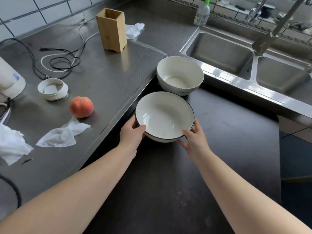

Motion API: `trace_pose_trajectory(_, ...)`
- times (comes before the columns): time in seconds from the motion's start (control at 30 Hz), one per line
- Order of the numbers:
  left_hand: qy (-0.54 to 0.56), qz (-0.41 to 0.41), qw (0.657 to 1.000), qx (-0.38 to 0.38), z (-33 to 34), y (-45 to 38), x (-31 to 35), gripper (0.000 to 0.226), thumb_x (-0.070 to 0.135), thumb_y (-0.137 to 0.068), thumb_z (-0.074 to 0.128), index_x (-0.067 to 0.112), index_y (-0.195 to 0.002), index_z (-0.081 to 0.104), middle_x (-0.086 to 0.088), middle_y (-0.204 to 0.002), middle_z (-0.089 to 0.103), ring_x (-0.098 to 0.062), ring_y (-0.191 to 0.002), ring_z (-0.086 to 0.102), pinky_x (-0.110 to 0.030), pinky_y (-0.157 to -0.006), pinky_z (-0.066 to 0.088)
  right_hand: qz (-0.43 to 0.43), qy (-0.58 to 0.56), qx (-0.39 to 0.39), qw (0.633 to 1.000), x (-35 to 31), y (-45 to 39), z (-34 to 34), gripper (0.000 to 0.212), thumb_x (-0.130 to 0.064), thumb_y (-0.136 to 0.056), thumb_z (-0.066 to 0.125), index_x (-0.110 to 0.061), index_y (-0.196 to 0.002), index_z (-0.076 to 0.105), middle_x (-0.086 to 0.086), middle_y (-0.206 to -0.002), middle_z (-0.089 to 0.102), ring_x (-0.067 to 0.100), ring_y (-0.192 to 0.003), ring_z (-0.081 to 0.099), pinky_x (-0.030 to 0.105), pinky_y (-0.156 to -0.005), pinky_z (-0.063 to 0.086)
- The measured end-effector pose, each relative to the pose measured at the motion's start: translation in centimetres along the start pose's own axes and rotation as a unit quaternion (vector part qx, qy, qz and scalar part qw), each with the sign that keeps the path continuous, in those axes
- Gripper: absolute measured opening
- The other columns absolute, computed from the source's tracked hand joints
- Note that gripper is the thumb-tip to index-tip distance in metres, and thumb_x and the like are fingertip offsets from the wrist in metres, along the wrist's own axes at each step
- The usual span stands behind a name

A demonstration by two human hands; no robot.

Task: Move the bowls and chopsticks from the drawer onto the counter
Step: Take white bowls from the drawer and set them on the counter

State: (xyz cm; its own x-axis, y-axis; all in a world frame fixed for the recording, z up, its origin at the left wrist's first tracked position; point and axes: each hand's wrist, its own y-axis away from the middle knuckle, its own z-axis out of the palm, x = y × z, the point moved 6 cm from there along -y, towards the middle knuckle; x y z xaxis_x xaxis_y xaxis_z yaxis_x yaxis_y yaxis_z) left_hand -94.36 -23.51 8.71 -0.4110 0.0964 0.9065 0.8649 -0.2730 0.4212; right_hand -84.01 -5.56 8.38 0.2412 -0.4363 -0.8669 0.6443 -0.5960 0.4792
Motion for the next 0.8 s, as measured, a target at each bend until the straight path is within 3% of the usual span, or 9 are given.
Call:
trace_pose_trajectory(0.2, -0.002, -0.007, 1.000, 0.009, -0.6, -1.2, -0.8, 0.054, 0.002, -0.086, 0.055, 0.031, -0.131, 0.059, 0.012, -0.113, 0.070, -0.009, -0.108, 0.064, -0.036, -0.097, 0.053, 0.002, -0.007, 0.002, 1.000, 1.1, -1.0, 0.7, 0.067, 0.009, -0.086, 0.042, -0.035, -0.137, 0.046, -0.008, -0.128, 0.058, 0.011, -0.105, 0.058, 0.035, -0.084, 0.055)
trace_pose_trajectory(0.4, 0.029, -0.011, 0.999, 0.009, -0.9, -2.0, -1.5, 0.052, 0.004, -0.091, 0.054, 0.034, -0.133, 0.057, 0.013, -0.122, 0.066, -0.010, -0.112, 0.062, -0.034, -0.093, 0.055, -0.006, 0.004, -0.003, 1.000, 1.8, -1.7, 1.1, 0.069, 0.007, -0.088, 0.044, -0.036, -0.141, 0.041, -0.007, -0.133, 0.056, 0.019, -0.123, 0.053, 0.039, -0.091, 0.053)
trace_pose_trajectory(0.5, 0.040, -0.008, 0.999, 0.004, -0.7, -2.4, -1.3, 0.049, 0.007, -0.093, 0.054, 0.034, -0.134, 0.056, 0.013, -0.126, 0.063, -0.008, -0.111, 0.062, -0.031, -0.087, 0.056, 0.000, 0.005, -0.003, 1.000, 1.5, -2.0, 1.3, 0.068, 0.006, -0.089, 0.045, -0.040, -0.140, 0.042, -0.009, -0.133, 0.055, 0.017, -0.121, 0.053, 0.040, -0.088, 0.054)
trace_pose_trajectory(0.8, 0.064, 0.004, 0.998, 0.030, -0.9, -3.7, -1.2, 0.048, 0.006, -0.094, 0.054, 0.027, -0.137, 0.053, 0.006, -0.128, 0.063, -0.011, -0.113, 0.062, -0.037, -0.094, 0.055, 0.006, 0.004, 0.004, 1.000, 1.5, -3.2, 1.7, 0.070, 0.004, -0.090, 0.049, -0.041, -0.143, 0.038, -0.005, -0.137, 0.052, 0.018, -0.121, 0.054, 0.042, -0.086, 0.056)
